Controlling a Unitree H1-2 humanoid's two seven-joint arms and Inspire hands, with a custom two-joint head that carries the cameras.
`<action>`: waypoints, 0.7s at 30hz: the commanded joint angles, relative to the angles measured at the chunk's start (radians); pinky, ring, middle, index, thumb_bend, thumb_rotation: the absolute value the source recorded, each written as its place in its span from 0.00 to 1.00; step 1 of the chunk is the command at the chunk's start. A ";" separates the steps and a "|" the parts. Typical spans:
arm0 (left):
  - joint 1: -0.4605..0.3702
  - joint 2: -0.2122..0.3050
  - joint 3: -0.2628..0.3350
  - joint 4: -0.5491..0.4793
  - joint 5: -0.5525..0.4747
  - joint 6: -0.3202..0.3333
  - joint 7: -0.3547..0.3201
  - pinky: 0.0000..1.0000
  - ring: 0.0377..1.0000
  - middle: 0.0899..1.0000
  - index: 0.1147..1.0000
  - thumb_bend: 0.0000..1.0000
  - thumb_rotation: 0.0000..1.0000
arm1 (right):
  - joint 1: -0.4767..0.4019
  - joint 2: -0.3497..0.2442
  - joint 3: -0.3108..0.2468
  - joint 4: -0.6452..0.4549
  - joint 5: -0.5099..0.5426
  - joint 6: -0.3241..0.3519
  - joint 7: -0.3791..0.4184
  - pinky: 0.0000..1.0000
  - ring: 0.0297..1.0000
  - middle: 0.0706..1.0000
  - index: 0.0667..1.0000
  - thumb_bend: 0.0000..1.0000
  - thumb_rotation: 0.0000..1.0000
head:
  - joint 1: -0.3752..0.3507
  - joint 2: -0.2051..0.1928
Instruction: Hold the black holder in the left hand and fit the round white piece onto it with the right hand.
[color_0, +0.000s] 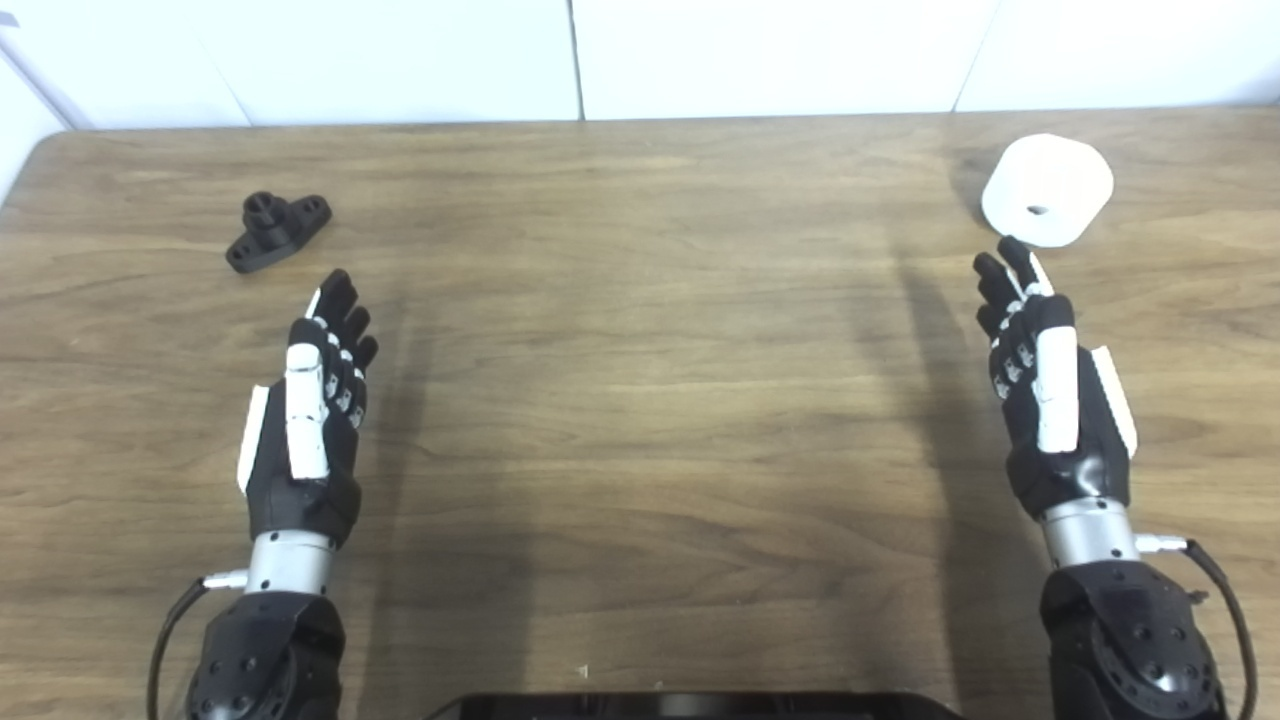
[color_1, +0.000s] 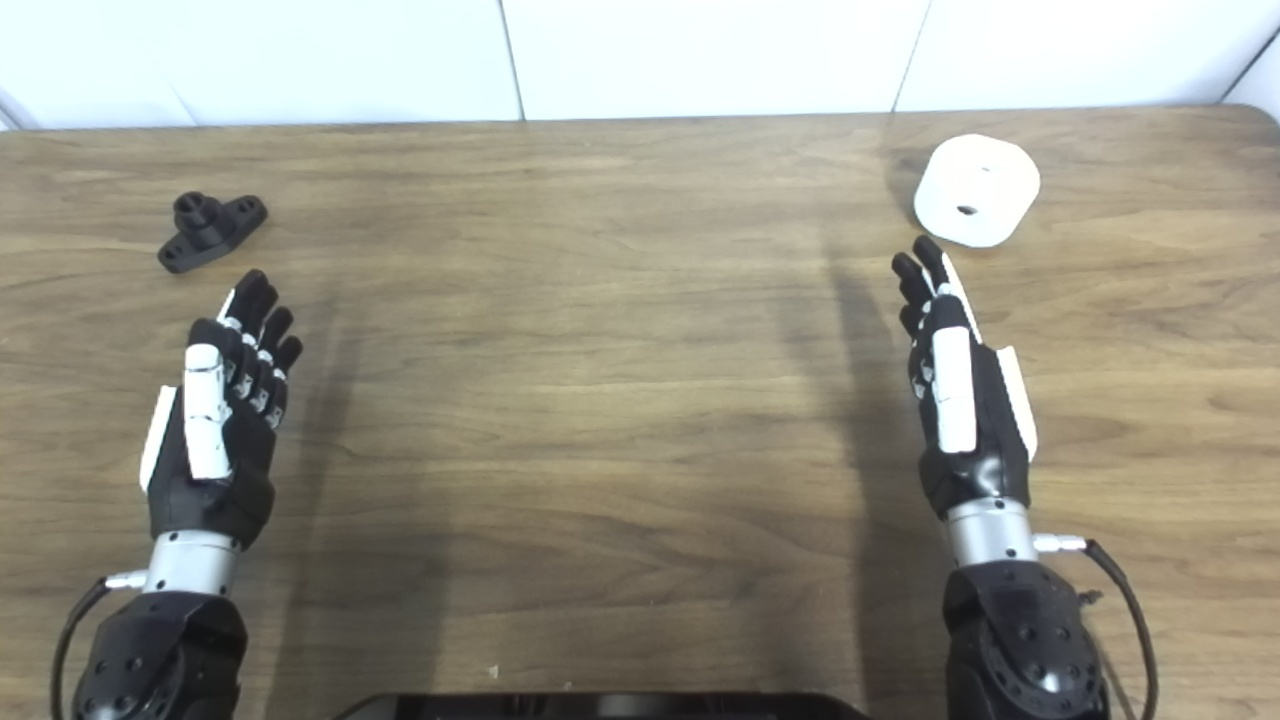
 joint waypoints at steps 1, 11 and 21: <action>0.097 -0.021 -0.009 -0.020 0.013 -0.033 -0.005 1.00 1.00 1.00 0.97 0.48 1.00 | 0.151 0.036 0.013 -0.017 0.006 -0.063 0.001 1.00 0.99 0.93 0.96 0.53 1.00 | 0.003 0.000; 0.095 -0.023 -0.011 -0.011 0.016 -0.049 -0.006 1.00 1.00 1.00 0.97 0.48 1.00 | 0.150 0.035 0.009 -0.017 0.013 -0.063 0.003 1.00 0.97 0.93 0.96 0.52 1.00 | 0.011 -0.001; 0.092 -0.032 -0.012 -0.012 0.013 -0.046 0.000 1.00 1.00 1.00 0.97 0.47 1.00 | 0.150 0.032 0.005 -0.017 0.018 -0.058 0.001 1.00 0.97 0.92 0.95 0.51 1.00 | 0.035 -0.005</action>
